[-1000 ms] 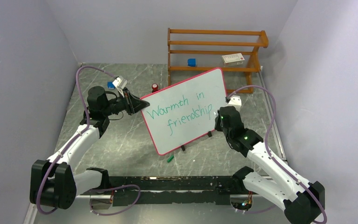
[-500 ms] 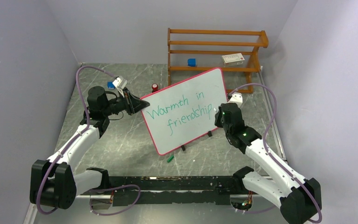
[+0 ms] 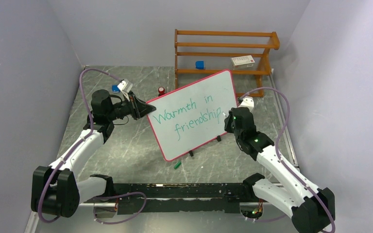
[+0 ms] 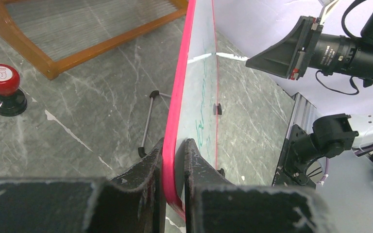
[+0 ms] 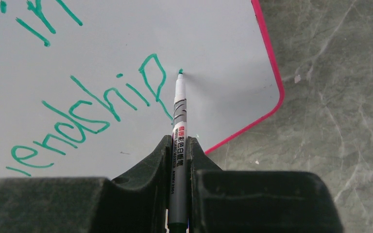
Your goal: Write a sentence on the whiteboard
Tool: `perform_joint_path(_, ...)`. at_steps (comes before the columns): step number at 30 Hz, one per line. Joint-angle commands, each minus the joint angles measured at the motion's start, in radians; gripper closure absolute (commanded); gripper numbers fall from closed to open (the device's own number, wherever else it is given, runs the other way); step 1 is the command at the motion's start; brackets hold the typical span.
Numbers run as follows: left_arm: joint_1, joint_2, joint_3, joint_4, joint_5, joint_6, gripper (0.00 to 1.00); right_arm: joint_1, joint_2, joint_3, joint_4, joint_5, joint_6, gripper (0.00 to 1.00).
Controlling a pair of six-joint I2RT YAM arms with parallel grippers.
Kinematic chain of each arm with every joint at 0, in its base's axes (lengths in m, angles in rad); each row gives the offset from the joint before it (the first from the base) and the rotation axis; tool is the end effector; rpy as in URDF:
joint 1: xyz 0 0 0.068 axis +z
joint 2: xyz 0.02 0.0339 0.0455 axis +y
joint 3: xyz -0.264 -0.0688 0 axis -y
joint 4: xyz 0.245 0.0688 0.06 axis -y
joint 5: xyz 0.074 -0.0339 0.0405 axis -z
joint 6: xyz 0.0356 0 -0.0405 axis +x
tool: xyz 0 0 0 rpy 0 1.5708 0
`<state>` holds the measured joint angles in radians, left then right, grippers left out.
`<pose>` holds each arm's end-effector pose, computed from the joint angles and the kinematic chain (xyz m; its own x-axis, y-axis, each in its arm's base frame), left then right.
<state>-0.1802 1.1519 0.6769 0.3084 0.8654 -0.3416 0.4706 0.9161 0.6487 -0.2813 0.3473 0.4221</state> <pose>0.2447 -0.0721 0.2799 -0.4401 -0.1406 -0.8869 0.7508 0.4841 -0.4493 0.1865 0.0813 0.2600 -0.4927 0.1815 -0.8510 0.0376 0.9815 0.1876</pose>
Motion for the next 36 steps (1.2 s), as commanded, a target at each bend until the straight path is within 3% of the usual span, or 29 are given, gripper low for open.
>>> perform_joint_path(1, -0.001, 0.043, -0.012, -0.144, -0.094, 0.137, 0.95, -0.007, -0.069, 0.039, -0.078, 0.023, -0.002, 1.00)
perform_joint_path(9, -0.001, 0.101, 0.066, -0.177, -0.134, 0.144, 0.95, -0.007, -0.211, 0.073, -0.138, 0.051, -0.021, 1.00)
perform_joint_path(13, -0.001, 0.133, 0.125, -0.226, -0.171, 0.174, 0.87, -0.007, -0.244, 0.086, -0.160, 0.055, -0.035, 1.00)
perform_joint_path(19, -0.001, 0.147, 0.194, -0.302, -0.244, 0.224, 0.63, -0.007, -0.268, 0.095, -0.177, 0.046, -0.040, 1.00)
perform_joint_path(27, -0.001, 0.054, 0.261, -0.415, -0.343, 0.248, 0.26, -0.007, -0.283, 0.103, -0.190, 0.042, -0.045, 1.00)
perform_joint_path(32, -0.004, -0.037, 0.259, -0.475, -0.383, 0.235, 0.18, -0.007, -0.295, 0.109, -0.198, 0.034, -0.045, 1.00)
perform_joint_path(34, -0.010, -0.082, 0.250, -0.500, -0.407, 0.215, 0.08, -0.007, -0.304, 0.113, -0.205, 0.031, -0.043, 1.00)
perform_joint_path(36, -0.022, -0.128, 0.239, -0.525, -0.420, 0.194, 0.05, -0.007, -0.315, 0.115, -0.211, 0.027, -0.045, 1.00)
